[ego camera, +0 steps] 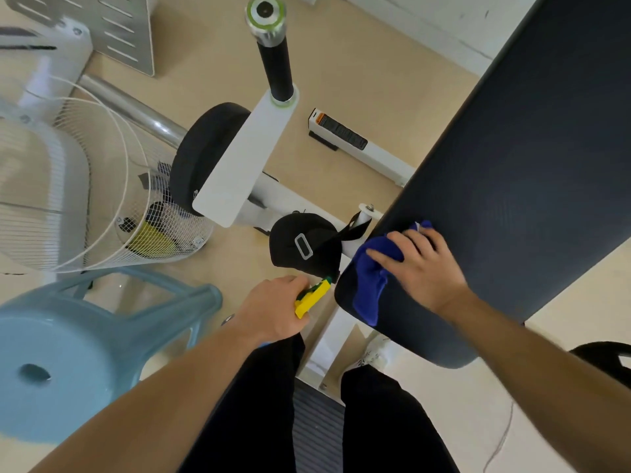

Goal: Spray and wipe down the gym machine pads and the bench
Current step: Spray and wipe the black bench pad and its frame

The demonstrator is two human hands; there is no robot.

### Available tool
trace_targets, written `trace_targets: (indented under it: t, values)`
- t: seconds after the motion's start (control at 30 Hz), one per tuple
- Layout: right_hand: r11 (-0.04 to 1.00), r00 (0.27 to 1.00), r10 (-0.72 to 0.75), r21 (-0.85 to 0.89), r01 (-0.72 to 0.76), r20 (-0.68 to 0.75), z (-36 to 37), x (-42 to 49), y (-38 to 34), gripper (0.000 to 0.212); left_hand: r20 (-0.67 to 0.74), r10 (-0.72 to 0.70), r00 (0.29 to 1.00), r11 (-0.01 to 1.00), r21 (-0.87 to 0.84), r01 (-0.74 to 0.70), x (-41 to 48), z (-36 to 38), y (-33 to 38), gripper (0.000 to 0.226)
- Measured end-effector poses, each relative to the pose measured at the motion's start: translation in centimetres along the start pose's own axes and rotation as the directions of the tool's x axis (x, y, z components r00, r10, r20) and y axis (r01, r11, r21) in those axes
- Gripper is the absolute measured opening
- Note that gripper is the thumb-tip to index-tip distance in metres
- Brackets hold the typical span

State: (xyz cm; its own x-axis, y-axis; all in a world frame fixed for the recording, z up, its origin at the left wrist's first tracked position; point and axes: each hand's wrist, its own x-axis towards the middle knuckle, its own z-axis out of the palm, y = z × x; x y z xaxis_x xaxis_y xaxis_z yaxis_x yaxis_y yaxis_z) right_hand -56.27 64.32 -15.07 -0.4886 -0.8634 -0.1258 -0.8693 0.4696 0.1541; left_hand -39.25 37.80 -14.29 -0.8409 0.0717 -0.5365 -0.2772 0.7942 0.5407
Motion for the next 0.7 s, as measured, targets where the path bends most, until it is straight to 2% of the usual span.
trace_targets:
  t: [0.07,0.1,0.23,0.37,0.4,0.47,0.5,0.57,0.63,0.7]
  values:
    - [0.973,0.977,0.215,0.087,-0.215,0.005,0.7,-0.6,-3.8,0.063,-0.016,-0.021,1.000,1.000,-0.021,0.020,0.0,-0.2,0.6,0.026]
    - [0.963,0.970,0.240,0.118,-0.242,0.036,1.2,-1.0,-6.0,0.064,-0.026,-0.032,0.999,0.999,-0.042,0.031,-0.1,-0.2,0.9,0.025]
    - [0.984,0.989,0.024,0.170,-0.048,0.143,2.4,-2.3,-10.2,0.069,-0.048,-0.069,0.996,0.991,-0.120,0.063,-0.1,-0.4,1.4,0.025]
    - [0.979,0.991,-0.026,0.202,-0.002,0.134,1.0,-1.9,-6.9,0.058,-0.112,-0.057,0.992,0.994,-0.096,0.046,0.4,-1.4,2.6,0.038]
    - [0.979,0.992,0.029,0.197,-0.054,0.124,0.1,-1.6,-5.2,0.058,-0.122,-0.063,0.991,0.993,-0.109,0.050,0.7,-1.8,3.2,0.037]
    - [0.954,0.969,0.233,0.176,-0.244,0.082,-1.9,-0.4,-0.5,0.069,-0.126,-0.089,0.988,0.982,-0.179,0.066,1.7,-3.2,4.9,0.031]
    - [0.920,0.935,0.349,0.166,-0.354,0.062,-3.2,0.3,2.3,0.074,-0.120,-0.098,0.988,0.974,-0.216,0.070,2.4,-4.1,5.8,0.030]
    - [0.838,0.848,0.530,0.153,-0.524,0.002,-5.6,2.0,7.2,0.066,-0.113,-0.108,0.988,0.960,-0.271,0.074,4.0,-5.6,7.2,0.028]
    - [0.763,0.768,0.639,0.146,-0.630,-0.027,-7.7,3.8,11.1,0.057,-0.127,-0.099,0.987,0.950,-0.307,0.056,5.5,-7.0,8.7,0.025]
    - [0.720,0.721,0.691,0.132,-0.682,-0.047,-9.6,5.8,14.0,0.054,-0.153,-0.078,0.985,0.942,-0.335,0.022,6.9,-8.6,10.1,0.023]
